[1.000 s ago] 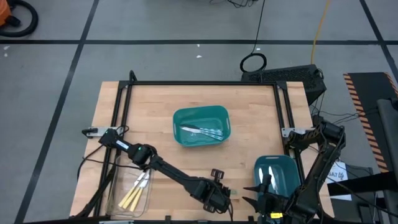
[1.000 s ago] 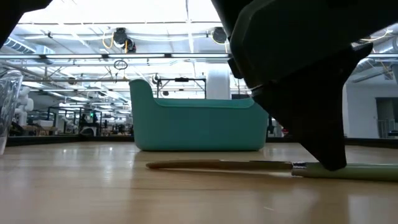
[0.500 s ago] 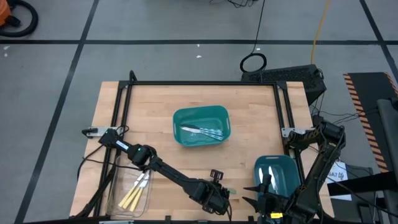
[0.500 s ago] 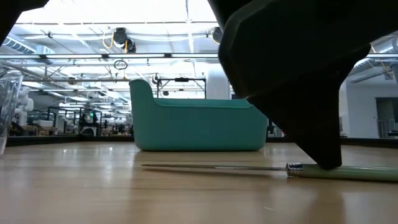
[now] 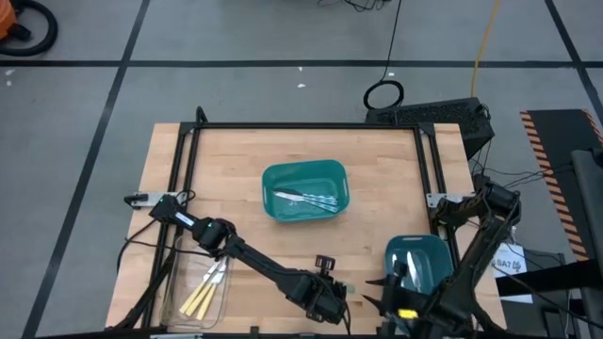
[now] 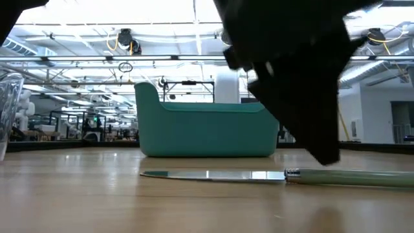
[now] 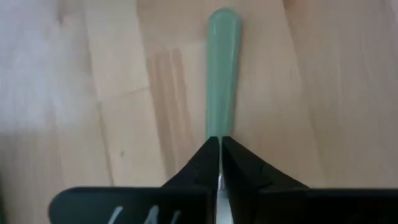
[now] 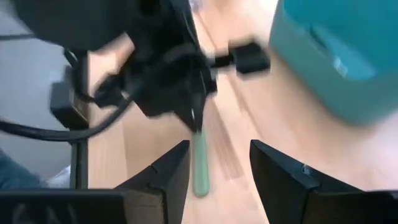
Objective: Sort silverware by color (type)
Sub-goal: Put the green knife into the blue bin
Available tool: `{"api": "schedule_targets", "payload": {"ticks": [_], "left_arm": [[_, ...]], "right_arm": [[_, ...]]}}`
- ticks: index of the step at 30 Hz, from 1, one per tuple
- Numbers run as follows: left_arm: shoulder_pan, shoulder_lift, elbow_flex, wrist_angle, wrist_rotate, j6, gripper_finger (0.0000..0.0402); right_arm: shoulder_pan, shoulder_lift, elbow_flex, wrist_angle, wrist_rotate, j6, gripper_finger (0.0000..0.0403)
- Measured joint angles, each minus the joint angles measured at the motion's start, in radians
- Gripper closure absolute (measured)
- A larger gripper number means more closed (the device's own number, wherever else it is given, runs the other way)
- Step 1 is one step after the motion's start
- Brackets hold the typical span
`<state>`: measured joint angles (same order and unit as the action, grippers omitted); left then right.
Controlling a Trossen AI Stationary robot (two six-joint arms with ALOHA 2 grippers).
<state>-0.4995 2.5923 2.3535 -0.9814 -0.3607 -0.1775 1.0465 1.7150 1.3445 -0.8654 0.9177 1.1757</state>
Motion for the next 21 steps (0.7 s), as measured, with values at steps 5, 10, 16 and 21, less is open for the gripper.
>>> {"api": "schedule_targets", "payload": {"ticks": [5,10,16,21], "left_arm": [[-0.007,-0.019,0.0,-0.087,-0.008,-0.065,0.0376],[-0.035,-0.02,0.001,-0.196,-0.01,-0.119,0.0376],[-0.079,-0.02,0.001,-0.378,-0.078,-0.22,0.0376],[-0.11,-0.023,0.001,-0.38,-0.109,-0.226,0.0376]], "right_arm": [[-0.068,0.05,0.0,0.049,-0.142,-0.015,0.0243],[-0.142,0.117,0.0,0.148,-0.3,-0.145,0.0243],[-0.206,0.171,0.0,0.241,-0.373,-0.242,0.0243],[-0.241,0.222,0.0,0.249,-0.432,-0.248,0.0243]]}}
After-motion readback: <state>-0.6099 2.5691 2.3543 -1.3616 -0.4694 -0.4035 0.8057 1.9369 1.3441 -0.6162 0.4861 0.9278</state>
